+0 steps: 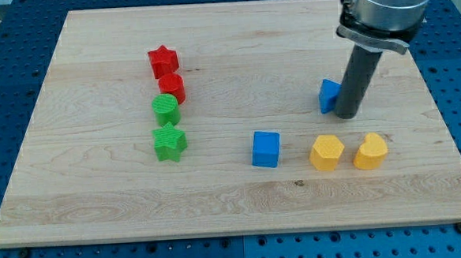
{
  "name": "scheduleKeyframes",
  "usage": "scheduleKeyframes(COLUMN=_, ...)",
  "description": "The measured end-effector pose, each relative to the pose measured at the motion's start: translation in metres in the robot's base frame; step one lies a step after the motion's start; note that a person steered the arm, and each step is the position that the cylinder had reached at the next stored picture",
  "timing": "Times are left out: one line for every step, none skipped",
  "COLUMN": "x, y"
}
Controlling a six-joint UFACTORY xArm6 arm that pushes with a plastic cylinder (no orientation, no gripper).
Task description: Move the yellow heart towards the yellow hexagon
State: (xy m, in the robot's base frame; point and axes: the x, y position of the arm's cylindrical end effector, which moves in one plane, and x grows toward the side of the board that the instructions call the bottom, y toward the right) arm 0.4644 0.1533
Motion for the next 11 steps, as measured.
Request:
scheduleKeyframes(x=0.0, y=-0.018)
scheduleKeyframes(x=0.013, y=-0.029)
scheduleKeyframes(x=0.021, y=-0.074)
scheduleKeyframes(x=0.018, y=-0.131)
scheduleKeyframes(x=0.016, y=-0.183)
scheduleKeyframes(x=0.02, y=-0.214)
scheduleKeyframes(x=0.033, y=-0.221)
scheduleKeyframes(x=0.039, y=-0.221)
scheduleKeyframes(x=0.041, y=-0.213)
scheduleKeyframes(x=0.053, y=-0.197)
scheduleKeyframes(x=0.07, y=-0.182)
